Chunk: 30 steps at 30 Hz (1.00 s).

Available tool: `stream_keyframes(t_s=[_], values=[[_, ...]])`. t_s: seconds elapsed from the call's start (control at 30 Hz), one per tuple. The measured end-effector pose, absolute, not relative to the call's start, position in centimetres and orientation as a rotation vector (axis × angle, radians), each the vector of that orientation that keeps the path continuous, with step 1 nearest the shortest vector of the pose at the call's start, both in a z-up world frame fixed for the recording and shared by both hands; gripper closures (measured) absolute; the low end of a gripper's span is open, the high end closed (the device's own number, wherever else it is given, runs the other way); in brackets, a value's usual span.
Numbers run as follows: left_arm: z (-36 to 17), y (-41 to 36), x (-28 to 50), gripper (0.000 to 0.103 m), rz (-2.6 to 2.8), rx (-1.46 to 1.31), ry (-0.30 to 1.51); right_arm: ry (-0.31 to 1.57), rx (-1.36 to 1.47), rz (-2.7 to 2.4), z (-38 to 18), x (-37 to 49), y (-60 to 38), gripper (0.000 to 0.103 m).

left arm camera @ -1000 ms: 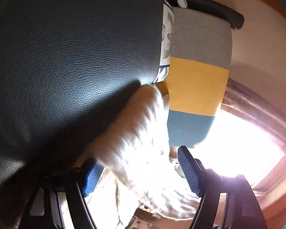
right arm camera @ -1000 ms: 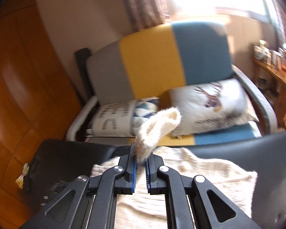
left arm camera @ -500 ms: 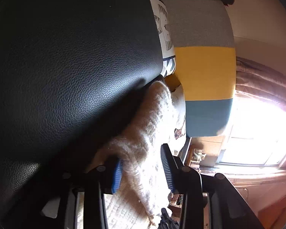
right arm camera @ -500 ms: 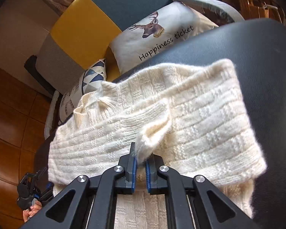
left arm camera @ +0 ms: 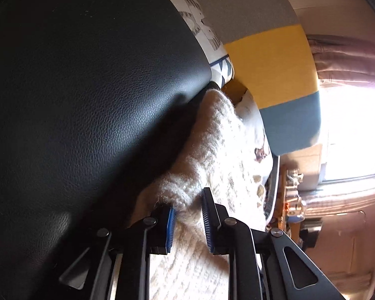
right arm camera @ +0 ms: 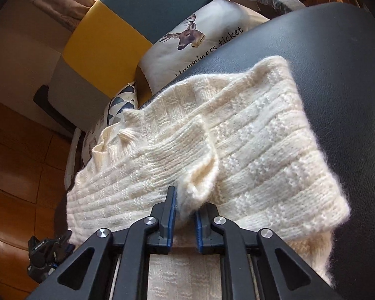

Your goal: Fold clothes

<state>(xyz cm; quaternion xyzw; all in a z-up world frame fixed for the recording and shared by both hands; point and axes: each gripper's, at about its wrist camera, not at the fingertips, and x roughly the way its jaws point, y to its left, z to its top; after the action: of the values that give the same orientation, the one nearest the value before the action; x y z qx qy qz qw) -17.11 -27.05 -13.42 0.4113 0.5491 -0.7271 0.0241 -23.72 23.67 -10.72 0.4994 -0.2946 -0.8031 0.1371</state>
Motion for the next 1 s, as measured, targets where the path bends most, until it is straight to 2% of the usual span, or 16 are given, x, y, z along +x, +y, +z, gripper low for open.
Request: stream_keyframes(t_s=[0.13,0.3,0.53,0.63,0.77,0.9,0.93,1.0], values=[[-12.0,-28.4,-15.0,0.081,-2.314,1.289,1.671,-0.673,1.462,-2.451,-8.6,-22.3,24.6,0.081],[-8.7,-31.1,-14.3,0.068,-2.418,1.216,1.500,-0.442,1.363,-2.595,-5.2,-20.7,24.1,0.077],[-10.1,-32.5,-21.0,0.049,-2.443,1.388,1.459,-0.301,1.341,-2.443,-4.8,-23.3,17.8,0.077],[-11.0,-32.1,-23.7,0.049,-2.467,1.460,1.452,-0.289,1.366,-2.404,-5.6,-24.5,16.2,0.077],[-11.3,-31.0,-26.0,0.049,-2.583,1.517,1.348,-0.279,1.397,-2.383,-6.6,-25.5,15.5,0.077],[-11.0,-29.3,-27.1,0.049,-2.744,1.549,1.100,-0.236,1.436,-2.380,-7.6,-25.9,15.3,0.077],[-11.1,-28.8,-27.2,0.051,-2.762,1.562,1.044,-0.229,1.443,-2.380,-7.8,-26.0,15.4,0.077],[-11.4,-28.2,-27.3,0.072,-2.782,1.596,0.987,-0.227,1.446,-2.380,-7.9,-26.1,15.5,0.078]])
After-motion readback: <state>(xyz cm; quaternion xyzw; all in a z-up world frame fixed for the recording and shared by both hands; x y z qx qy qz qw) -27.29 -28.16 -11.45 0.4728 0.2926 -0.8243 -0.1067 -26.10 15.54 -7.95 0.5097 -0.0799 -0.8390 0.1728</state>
